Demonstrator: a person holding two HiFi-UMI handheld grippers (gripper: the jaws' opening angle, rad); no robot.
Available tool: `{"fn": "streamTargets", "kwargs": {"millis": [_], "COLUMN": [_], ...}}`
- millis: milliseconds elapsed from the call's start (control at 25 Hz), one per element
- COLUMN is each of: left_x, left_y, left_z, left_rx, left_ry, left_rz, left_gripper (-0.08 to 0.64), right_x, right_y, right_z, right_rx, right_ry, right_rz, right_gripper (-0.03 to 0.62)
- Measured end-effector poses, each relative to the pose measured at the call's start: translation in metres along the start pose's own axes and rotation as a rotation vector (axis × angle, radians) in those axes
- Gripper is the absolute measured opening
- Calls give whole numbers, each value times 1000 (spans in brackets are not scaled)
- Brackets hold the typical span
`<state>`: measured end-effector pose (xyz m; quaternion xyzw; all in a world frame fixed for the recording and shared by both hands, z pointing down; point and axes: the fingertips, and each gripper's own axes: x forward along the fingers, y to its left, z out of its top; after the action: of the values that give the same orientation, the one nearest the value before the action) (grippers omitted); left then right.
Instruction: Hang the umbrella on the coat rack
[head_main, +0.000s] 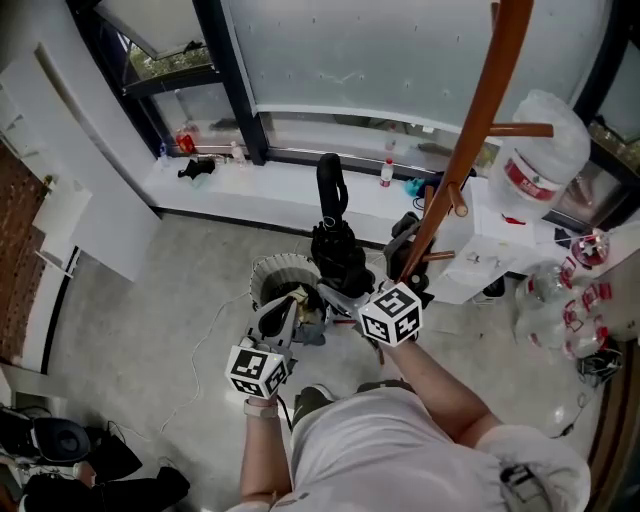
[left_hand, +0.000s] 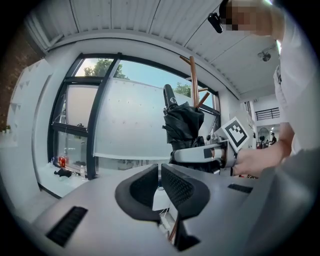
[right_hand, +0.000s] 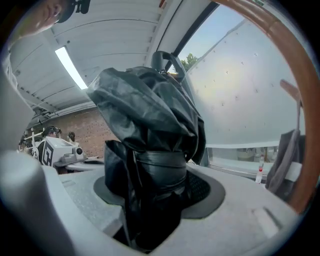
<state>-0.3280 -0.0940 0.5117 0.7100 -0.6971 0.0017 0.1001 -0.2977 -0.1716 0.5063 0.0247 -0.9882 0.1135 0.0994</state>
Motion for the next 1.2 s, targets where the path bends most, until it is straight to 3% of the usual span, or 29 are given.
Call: {"fn": "streamTargets", "kwargs": {"millis": [320, 680, 1200], "left_x": [17, 42, 75], "left_y": [27, 27, 24], "left_z": [29, 52, 99], "left_rx": [54, 106, 137], "left_ry": [-17, -40, -85], "left_rz": [-133, -261, -352], "left_gripper": [3, 3, 5], "right_x": [24, 25, 10], "right_y": [2, -5, -5], "right_z": [78, 164, 286], "right_rx": [0, -19, -65], "right_ry": [-115, -206, -345], "right_rz": [-74, -138, -142], "right_gripper": [273, 273, 273]}}
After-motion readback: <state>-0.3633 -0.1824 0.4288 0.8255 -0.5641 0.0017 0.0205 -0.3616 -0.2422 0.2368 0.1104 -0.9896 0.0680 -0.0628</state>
